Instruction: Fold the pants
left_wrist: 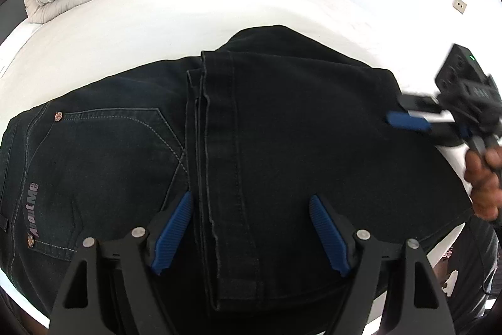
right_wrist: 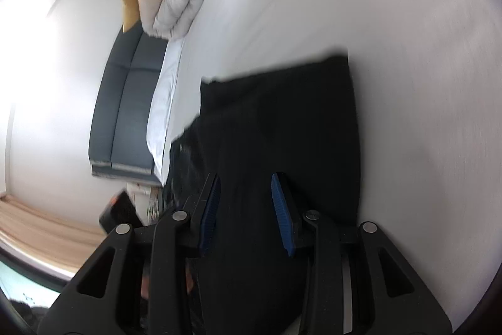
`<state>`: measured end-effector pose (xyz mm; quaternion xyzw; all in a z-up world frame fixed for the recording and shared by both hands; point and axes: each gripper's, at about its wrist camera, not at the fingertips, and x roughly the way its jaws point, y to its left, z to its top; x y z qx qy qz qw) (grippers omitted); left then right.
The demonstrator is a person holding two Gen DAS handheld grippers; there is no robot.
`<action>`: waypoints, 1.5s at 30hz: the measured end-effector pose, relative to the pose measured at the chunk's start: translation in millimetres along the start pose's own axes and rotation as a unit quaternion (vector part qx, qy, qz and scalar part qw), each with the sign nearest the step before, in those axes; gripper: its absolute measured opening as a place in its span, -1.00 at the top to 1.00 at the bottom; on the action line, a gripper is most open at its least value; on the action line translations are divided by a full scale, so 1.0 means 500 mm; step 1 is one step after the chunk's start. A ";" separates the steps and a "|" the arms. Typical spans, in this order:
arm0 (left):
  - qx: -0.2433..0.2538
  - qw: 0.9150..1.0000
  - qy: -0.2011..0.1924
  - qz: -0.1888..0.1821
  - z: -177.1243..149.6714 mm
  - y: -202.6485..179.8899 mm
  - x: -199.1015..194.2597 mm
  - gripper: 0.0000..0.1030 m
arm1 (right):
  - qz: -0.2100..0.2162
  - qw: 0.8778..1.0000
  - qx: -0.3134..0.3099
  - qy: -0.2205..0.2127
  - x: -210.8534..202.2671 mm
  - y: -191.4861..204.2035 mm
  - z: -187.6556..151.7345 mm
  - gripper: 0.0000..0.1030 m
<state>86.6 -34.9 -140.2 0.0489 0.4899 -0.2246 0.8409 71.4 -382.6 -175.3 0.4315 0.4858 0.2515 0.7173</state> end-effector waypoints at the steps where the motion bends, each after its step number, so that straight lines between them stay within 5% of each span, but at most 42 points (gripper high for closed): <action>1: 0.000 1.000 0.000 0.001 0.001 -0.009 0.005 -0.53 | 0.004 1.000 0.000 0.008 -0.005 0.001 -0.019 0.36; 17: -0.010 1.000 -0.014 -0.007 -0.021 -0.023 -0.012 -0.53 | 0.033 0.997 0.008 0.064 -0.011 0.072 -0.272 0.36; 19: -0.013 1.000 -0.017 -0.007 -0.023 -0.020 -0.012 -0.53 | 0.039 0.998 0.016 0.056 -0.018 0.042 -0.264 0.54; 21: -0.021 0.999 -0.022 -0.010 -0.023 -0.016 -0.016 -0.53 | 0.037 0.998 0.024 0.055 -0.003 0.019 -0.259 0.95; 27: -0.115 0.989 -0.072 -0.064 -0.044 0.032 -0.074 -0.54 | 0.000 0.998 -0.011 0.055 0.000 0.064 -0.260 0.92; 30: -0.181 0.970 -0.139 -0.085 -0.074 0.079 -0.157 -0.65 | 0.006 0.998 -0.044 0.037 -0.020 0.115 -0.250 0.78; 33: -0.258 0.938 -0.215 -0.086 -0.119 0.149 -0.238 -0.93 | 0.038 0.997 -0.067 0.018 -0.033 0.164 -0.229 0.41; 35: -0.331 0.904 -0.253 -0.099 -0.158 0.216 -0.276 -0.96 | 0.055 0.996 -0.073 0.007 -0.029 0.188 -0.211 -0.57; 37: -0.384 0.875 -0.269 -0.119 -0.189 0.265 -0.286 -0.96 | 0.057 0.995 -0.081 -0.014 -0.022 0.207 -0.190 -0.63; 38: -0.423 0.853 -0.276 -0.129 -0.215 0.299 -0.286 -0.96 | 0.066 0.994 -0.081 -0.014 -0.016 0.211 -0.180 -0.63; 42: -0.515 0.801 -0.270 -0.143 -0.281 0.373 -0.259 -0.96 | 0.073 0.995 -0.068 -0.004 0.025 0.220 -0.136 -0.58; 45: -0.546 0.780 -0.263 -0.155 -0.299 0.401 -0.240 -0.96 | 0.076 0.995 -0.062 0.006 0.052 0.225 -0.119 -0.47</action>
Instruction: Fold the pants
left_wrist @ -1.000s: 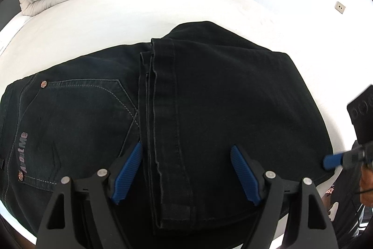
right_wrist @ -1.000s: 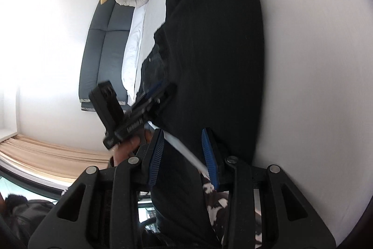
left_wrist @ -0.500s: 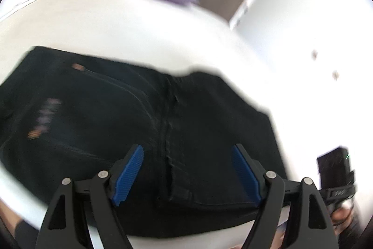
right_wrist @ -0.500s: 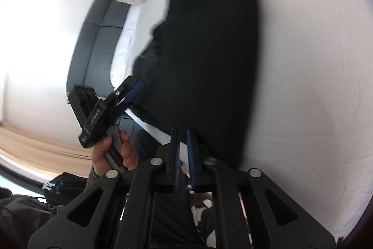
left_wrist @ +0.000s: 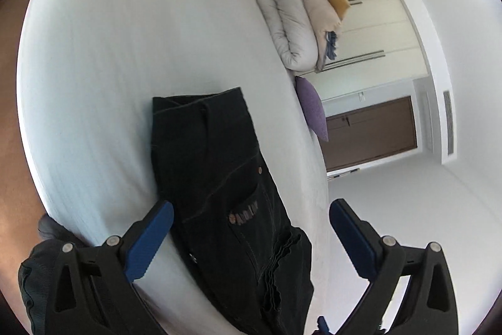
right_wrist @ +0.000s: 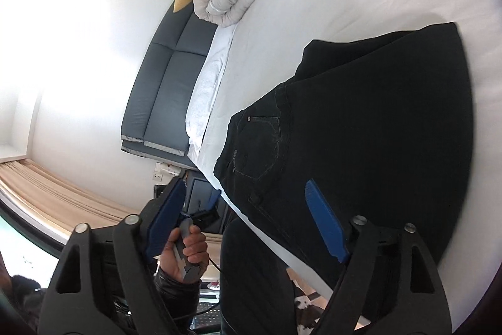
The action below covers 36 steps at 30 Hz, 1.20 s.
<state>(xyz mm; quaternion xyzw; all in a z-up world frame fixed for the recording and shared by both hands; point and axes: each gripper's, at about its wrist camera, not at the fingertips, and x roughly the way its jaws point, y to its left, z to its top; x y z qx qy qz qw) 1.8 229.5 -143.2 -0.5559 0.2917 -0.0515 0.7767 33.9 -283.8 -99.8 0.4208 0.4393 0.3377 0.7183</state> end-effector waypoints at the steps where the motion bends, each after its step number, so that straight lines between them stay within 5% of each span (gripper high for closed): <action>1: -0.008 1.000 0.004 -0.004 0.003 0.007 0.007 -0.96 | 0.005 1.000 0.005 0.003 0.012 -0.003 0.006 -0.46; 9: -0.056 0.998 0.029 -0.002 0.001 0.058 0.026 -0.89 | 0.008 1.000 0.023 0.015 0.051 -0.016 0.011 -0.45; 17: -0.084 0.996 0.034 -0.026 0.013 0.070 0.051 -0.82 | -0.023 0.999 0.033 0.026 0.072 -0.031 0.031 0.15; 19: -0.096 0.994 0.039 -0.035 0.014 0.073 0.063 -0.64 | -0.037 0.998 0.031 0.034 0.088 -0.029 0.039 0.34; 23: -0.110 0.992 0.049 -0.035 0.021 0.083 0.083 -0.15 | -0.055 0.997 0.016 0.055 0.144 -0.012 0.059 0.37; 25: -0.112 0.991 0.056 -0.034 0.021 0.090 0.087 0.53 | -0.058 0.996 0.007 0.069 0.177 0.002 0.068 0.37; 27: -0.114 0.991 0.058 -0.032 0.018 0.095 0.089 0.82 | -0.065 0.994 -0.003 0.085 0.215 0.018 0.076 0.37; 36: -0.009 0.999 0.042 0.000 0.016 0.023 0.078 0.82 | -0.129 0.983 0.006 0.130 0.385 0.015 0.128 0.37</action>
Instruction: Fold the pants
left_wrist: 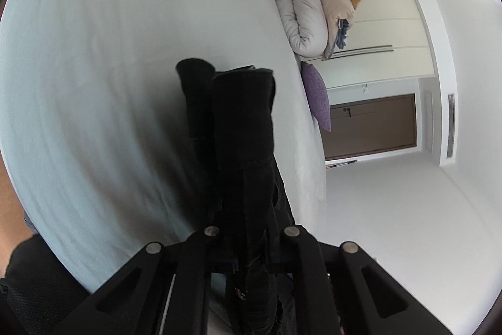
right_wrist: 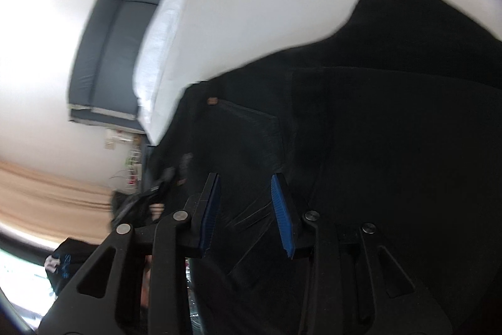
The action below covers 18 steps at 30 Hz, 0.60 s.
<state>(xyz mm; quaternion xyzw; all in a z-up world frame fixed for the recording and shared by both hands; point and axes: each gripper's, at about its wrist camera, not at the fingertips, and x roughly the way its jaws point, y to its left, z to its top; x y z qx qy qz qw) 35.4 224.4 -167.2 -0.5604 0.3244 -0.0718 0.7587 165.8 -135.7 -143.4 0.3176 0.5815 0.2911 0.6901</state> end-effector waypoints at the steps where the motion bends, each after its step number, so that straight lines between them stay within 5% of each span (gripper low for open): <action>1: 0.009 1.000 -0.001 0.002 0.000 -0.006 0.000 0.83 | -0.015 1.000 0.012 0.005 0.016 -0.011 0.007 0.43; 4: 0.058 0.998 -0.003 0.014 -0.005 -0.040 -0.001 0.83 | -0.036 0.999 0.039 0.011 0.044 -0.040 0.018 0.96; 5: 0.075 0.997 -0.004 0.019 -0.008 -0.051 -0.001 0.83 | -0.041 0.998 0.046 0.012 0.050 -0.048 0.019 1.00; 14: 0.187 0.982 -0.008 0.037 -0.041 -0.141 0.000 0.83 | -0.082 0.996 0.011 -0.032 0.080 -0.037 0.010 1.00; 18: 0.246 0.969 -0.005 0.038 -0.072 -0.199 0.006 0.83 | -0.048 0.998 0.017 -0.040 0.072 -0.045 0.011 1.00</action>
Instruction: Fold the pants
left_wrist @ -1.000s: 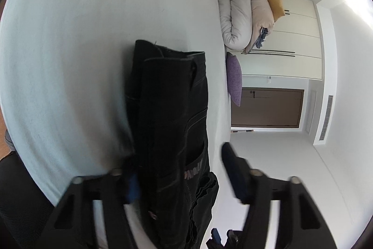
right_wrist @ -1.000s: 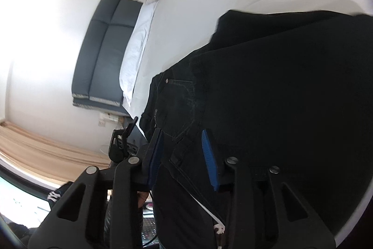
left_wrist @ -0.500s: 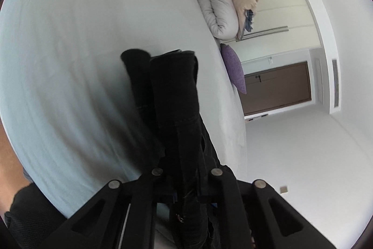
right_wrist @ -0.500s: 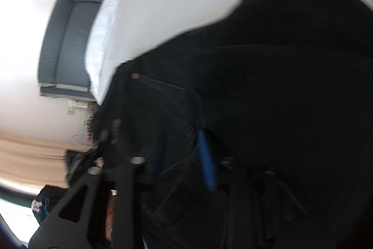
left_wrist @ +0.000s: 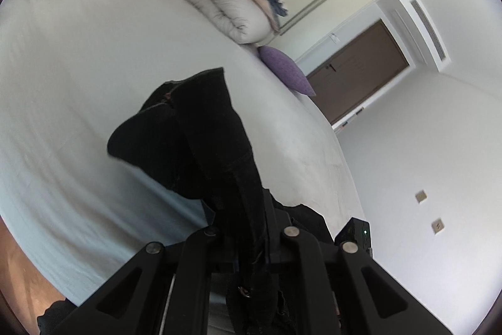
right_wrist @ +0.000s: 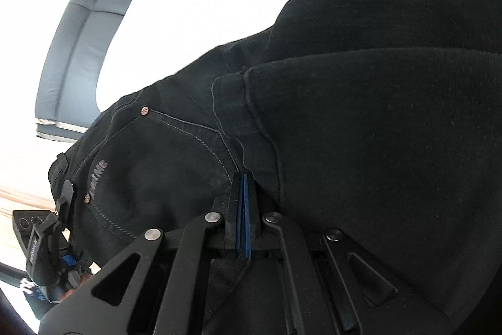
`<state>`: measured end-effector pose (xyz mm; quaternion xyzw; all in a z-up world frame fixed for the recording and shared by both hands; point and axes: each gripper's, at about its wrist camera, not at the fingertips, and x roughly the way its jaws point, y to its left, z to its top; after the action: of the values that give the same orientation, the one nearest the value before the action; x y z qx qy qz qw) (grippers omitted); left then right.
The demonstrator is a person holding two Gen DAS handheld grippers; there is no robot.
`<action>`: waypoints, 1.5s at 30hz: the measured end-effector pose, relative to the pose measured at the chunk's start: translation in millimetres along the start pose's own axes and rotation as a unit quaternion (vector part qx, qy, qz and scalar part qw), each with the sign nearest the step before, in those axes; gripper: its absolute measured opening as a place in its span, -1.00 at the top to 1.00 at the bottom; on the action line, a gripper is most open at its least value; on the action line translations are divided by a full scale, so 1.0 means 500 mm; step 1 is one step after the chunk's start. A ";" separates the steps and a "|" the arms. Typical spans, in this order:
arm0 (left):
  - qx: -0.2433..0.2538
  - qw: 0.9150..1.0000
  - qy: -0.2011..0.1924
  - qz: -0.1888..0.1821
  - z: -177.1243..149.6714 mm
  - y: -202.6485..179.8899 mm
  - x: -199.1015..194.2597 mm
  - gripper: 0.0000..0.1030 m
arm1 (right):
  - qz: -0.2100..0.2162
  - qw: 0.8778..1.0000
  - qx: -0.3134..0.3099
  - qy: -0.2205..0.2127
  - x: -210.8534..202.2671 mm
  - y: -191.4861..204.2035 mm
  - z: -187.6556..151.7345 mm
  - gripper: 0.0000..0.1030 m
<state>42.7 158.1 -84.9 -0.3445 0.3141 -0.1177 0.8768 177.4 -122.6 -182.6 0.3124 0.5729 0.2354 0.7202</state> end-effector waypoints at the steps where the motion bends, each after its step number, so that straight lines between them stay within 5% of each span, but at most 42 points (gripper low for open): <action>1: 0.012 1.000 0.001 0.000 -0.001 -0.015 0.001 0.83 | 0.012 1.000 0.007 -0.001 -0.009 -0.007 0.000 1.00; 4: 0.049 0.999 0.005 0.003 -0.011 -0.057 0.007 0.83 | 0.059 0.997 0.041 -0.024 -0.059 -0.022 -0.002 0.78; 6: 0.081 0.997 0.011 0.005 -0.023 -0.089 0.013 0.83 | 0.088 0.994 0.043 -0.048 -0.110 -0.030 -0.002 0.29; 7: 0.094 0.995 0.014 0.005 -0.028 -0.104 0.016 0.83 | 0.100 0.992 0.048 -0.061 -0.138 -0.038 -0.002 -0.36; 8: 0.116 0.993 0.017 0.004 -0.039 -0.126 0.019 0.83 | 0.110 0.989 0.057 -0.075 -0.164 -0.045 -0.002 -0.69; 10: 0.162 0.986 0.025 0.006 -0.062 -0.171 0.034 0.83 | 0.136 0.984 0.066 -0.097 -0.215 -0.057 0.001 -0.71; 16: 0.324 0.943 0.074 -0.004 -0.199 -0.302 0.080 0.83 | 0.203 0.977 0.021 -0.069 -0.296 -0.037 0.008 -0.72; 20: 0.397 0.910 0.113 -0.015 -0.295 -0.351 0.113 0.83 | 0.216 0.975 0.006 -0.055 -0.325 -0.053 0.003 -0.88; 22: 0.433 0.893 0.123 -0.015 -0.335 -0.365 0.121 0.83 | 0.171 0.984 0.024 -0.041 -0.323 -0.080 -0.016 -0.98; 27: 0.495 0.859 0.132 0.002 -0.398 -0.383 0.138 0.83 | 0.174 0.979 0.098 -0.044 -0.322 -0.192 -0.068 -0.98; 33: 0.527 0.840 0.129 0.016 -0.427 -0.387 0.144 0.83 | 0.131 0.986 0.084 -0.056 -0.312 -0.196 -0.058 -0.92; 36: 0.529 0.839 0.130 0.019 -0.429 -0.384 0.146 0.83 | 0.094 0.993 0.042 -0.058 -0.306 -0.176 -0.070 -0.47; 38: 0.531 0.837 0.130 0.020 -0.436 -0.392 0.146 0.83 | 0.074 0.995 0.038 -0.058 -0.300 -0.184 -0.067 0.27; 40: 0.533 0.836 0.131 0.019 -0.439 -0.394 0.146 0.83 | 0.051 0.996 0.046 -0.063 -0.307 -0.207 -0.073 0.62; 45: 0.546 0.827 0.135 0.009 -0.458 -0.406 0.145 0.83 | 0.037 0.994 0.041 -0.095 -0.329 -0.232 -0.095 0.72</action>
<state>-43.8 -142.9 -110.6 0.2125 0.3164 -0.3075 0.8719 90.9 -309.4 -161.6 0.3836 0.4992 0.2075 0.7487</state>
